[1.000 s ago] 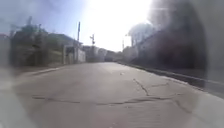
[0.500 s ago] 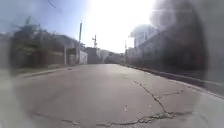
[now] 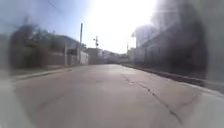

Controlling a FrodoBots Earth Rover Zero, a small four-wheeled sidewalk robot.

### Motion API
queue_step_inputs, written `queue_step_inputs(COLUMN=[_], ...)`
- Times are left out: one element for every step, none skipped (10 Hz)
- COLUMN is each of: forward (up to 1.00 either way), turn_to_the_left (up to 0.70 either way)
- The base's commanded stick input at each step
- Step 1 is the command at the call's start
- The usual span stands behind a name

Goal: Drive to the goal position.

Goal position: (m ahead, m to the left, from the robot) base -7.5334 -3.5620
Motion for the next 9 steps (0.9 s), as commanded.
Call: queue_step_inputs(forward=[1.00,1.00,1.00,1.00,1.00,1.00,1.00,1.00,1.00], turn_to_the_left=[-0.40,-0.40,-0.40,-0.40,-0.40,-0.40,-0.40,-0.40,-0.12])
